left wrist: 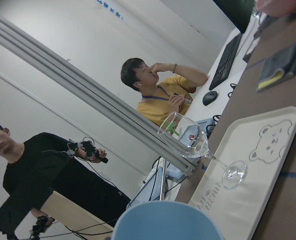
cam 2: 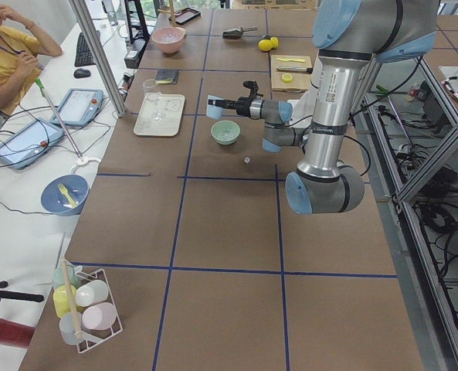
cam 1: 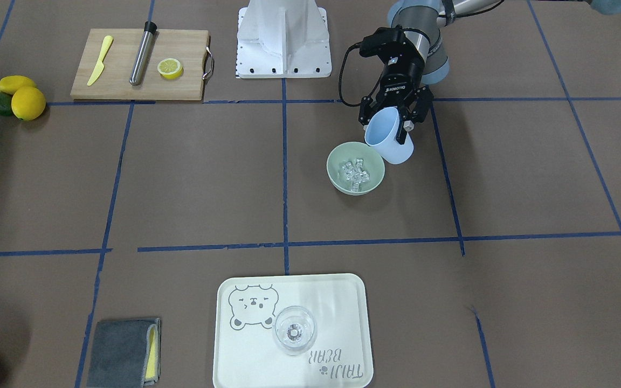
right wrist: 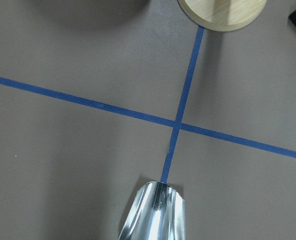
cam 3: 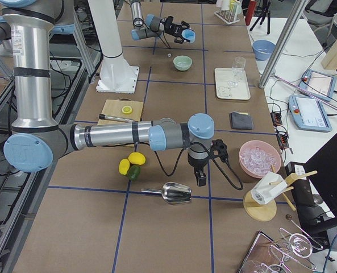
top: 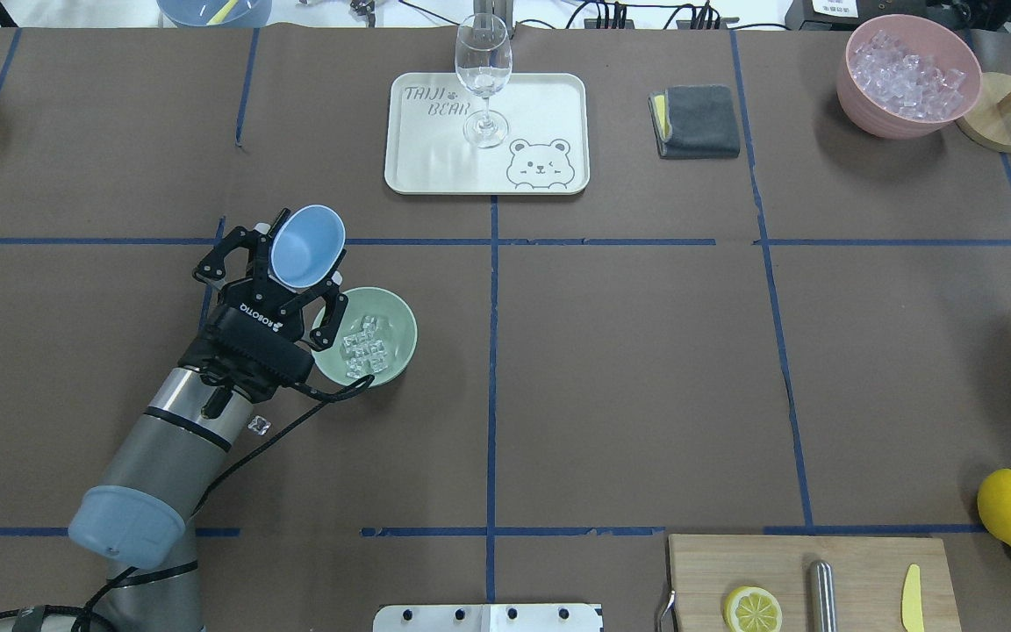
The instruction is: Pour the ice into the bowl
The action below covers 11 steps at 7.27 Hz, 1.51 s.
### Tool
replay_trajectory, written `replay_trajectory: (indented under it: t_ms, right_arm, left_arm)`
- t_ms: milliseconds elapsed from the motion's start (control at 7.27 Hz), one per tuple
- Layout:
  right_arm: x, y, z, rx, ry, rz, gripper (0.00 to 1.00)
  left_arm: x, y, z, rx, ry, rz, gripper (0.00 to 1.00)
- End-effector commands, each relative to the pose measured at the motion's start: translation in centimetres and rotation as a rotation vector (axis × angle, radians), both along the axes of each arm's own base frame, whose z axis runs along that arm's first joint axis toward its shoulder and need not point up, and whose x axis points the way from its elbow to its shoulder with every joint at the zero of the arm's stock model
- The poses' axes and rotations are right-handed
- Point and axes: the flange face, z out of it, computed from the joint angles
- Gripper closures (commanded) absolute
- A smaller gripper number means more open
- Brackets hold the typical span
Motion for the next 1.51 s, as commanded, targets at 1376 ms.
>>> replay_trajectory:
  t_ms: [1376]
  right_arm:
    - [1.6, 3.4, 3.6, -0.077, -0.006, 0.04, 0.0]
  left_arm:
    - [-14.6, 0.3, 24.1, -0.595, 0.524, 0.153, 1.0]
